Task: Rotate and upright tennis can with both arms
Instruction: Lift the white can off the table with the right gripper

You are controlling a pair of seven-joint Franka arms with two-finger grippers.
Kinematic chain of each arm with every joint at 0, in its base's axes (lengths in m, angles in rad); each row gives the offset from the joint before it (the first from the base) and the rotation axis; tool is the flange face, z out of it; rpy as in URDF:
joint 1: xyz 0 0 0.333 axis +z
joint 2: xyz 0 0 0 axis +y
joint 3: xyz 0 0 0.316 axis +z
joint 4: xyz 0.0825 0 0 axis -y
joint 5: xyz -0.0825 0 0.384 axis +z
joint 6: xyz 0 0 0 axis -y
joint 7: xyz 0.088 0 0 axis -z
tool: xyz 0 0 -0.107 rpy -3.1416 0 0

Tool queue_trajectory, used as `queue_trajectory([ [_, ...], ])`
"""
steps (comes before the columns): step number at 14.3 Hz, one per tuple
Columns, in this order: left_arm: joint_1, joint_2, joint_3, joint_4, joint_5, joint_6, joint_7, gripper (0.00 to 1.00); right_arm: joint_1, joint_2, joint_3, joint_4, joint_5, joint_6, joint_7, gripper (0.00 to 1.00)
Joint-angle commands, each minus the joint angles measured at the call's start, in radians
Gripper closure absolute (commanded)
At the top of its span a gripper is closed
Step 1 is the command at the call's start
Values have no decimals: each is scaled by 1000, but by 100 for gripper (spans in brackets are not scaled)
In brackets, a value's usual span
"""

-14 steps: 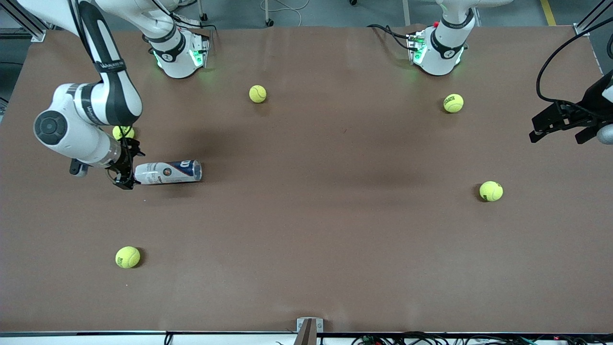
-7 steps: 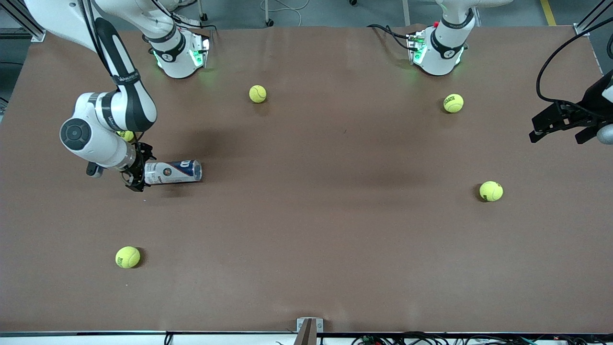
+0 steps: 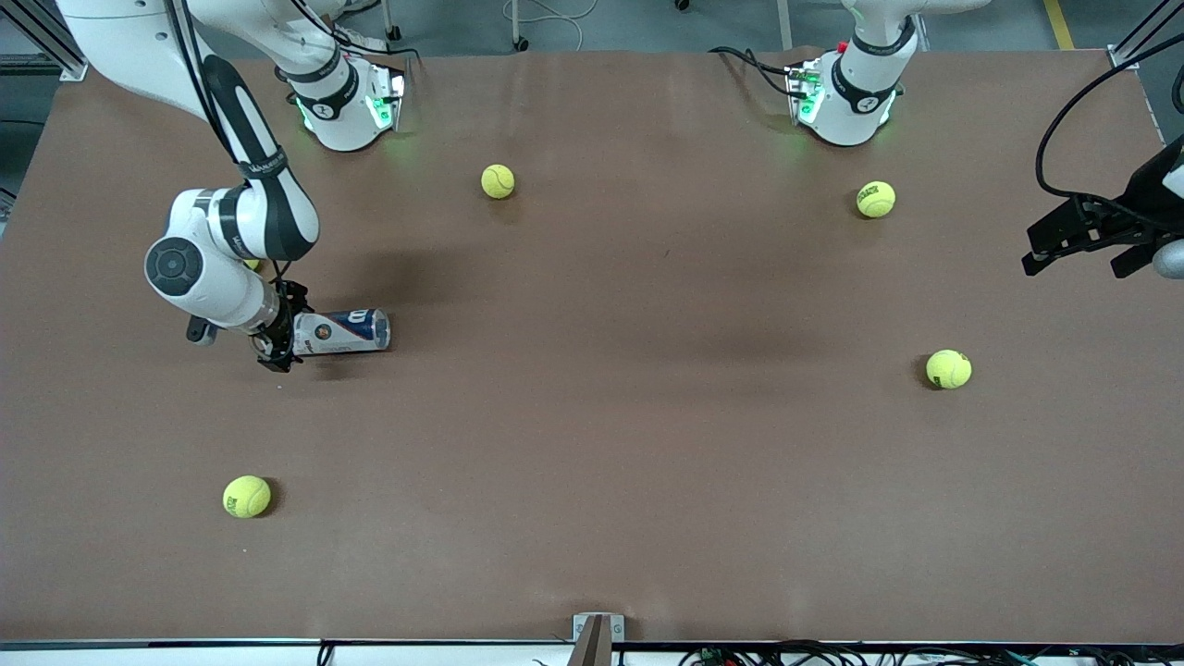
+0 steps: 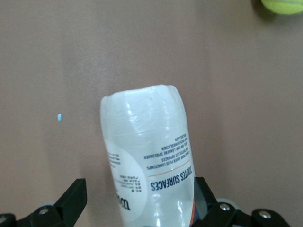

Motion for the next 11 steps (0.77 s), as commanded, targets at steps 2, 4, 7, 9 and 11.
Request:
queue_trajectory([
  [2,4,-16,-3,-9,-13,-6,1,0,11,-3,-2,-32,13,37,15,0],
  [4,6,-16,-3,-9,-13,-6,4,0,11,-3,0,-37,13,37,15,0],
  [7,6,-16,-3,-9,-13,-6,4,0,11,-1,0,-43,12,45,14,0],
  [9,6,-16,-3,-9,-13,-6,4,0,11,11,0,-46,12,57,8,0],
  [11,6,-16,-3,-9,-13,-6,4,0,14,28,1,-46,12,71,5,0],
])
